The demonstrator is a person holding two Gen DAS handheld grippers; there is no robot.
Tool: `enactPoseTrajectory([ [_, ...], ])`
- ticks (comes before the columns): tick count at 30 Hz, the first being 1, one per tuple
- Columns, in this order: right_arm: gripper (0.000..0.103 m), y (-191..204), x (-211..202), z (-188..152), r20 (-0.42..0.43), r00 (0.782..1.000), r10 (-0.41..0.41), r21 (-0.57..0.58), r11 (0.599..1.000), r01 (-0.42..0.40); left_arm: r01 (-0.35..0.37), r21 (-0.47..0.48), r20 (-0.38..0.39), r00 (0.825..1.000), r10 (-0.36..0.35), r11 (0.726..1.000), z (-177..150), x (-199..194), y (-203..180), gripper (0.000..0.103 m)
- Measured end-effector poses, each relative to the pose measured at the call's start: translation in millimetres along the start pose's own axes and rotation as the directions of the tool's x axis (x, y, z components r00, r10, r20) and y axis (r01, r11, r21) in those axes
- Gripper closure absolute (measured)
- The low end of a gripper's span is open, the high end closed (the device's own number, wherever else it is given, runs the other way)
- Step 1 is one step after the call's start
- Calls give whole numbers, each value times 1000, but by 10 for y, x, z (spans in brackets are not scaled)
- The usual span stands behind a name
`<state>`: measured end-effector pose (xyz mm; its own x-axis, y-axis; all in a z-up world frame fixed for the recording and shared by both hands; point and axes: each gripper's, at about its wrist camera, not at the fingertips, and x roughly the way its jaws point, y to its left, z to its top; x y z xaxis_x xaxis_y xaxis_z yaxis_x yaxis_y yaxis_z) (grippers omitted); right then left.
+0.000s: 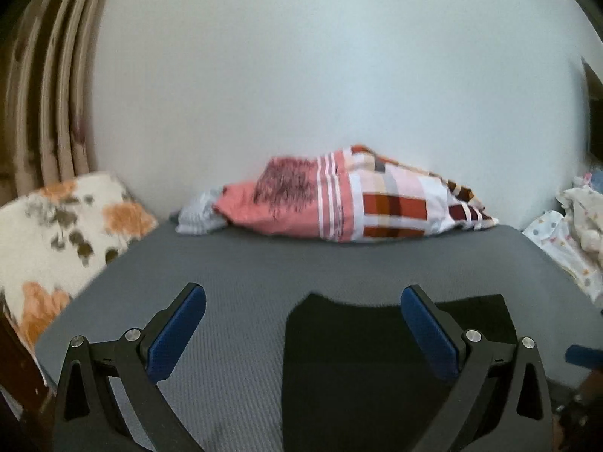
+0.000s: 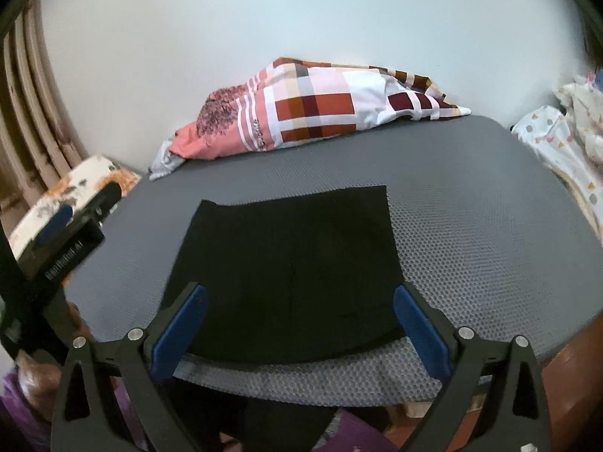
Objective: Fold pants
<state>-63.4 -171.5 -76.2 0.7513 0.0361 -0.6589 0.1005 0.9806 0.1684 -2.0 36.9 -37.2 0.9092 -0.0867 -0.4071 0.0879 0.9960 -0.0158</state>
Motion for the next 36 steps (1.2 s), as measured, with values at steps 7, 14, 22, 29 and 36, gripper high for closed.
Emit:
enactPoseTrajectory([
  [7, 4, -15, 41, -44, -34, 999, 26, 15, 1000, -26, -21, -2, -15, 1000, 21, 1000, 1, 21, 43, 0],
  [14, 3, -247, 186, -82, -98, 986, 131, 153, 981, -115, -4, 59, -63, 998, 7, 998, -41, 131, -60, 0],
  [22, 3, -549, 194, -87, -32, 989, 145, 251, 959, -133, -2, 89, -137, 991, 14, 996, -122, 288, -118, 0],
  [29, 3, -572, 299, -99, -58, 995, 87, 168, 983, -76, -4, 85, -185, 983, 19, 996, -205, 403, -89, 0],
  [36, 3, -689, 393, -45, -87, 992, 86, 134, 988, -73, 42, 61, -227, 973, -27, 997, -244, 519, -8, 0],
])
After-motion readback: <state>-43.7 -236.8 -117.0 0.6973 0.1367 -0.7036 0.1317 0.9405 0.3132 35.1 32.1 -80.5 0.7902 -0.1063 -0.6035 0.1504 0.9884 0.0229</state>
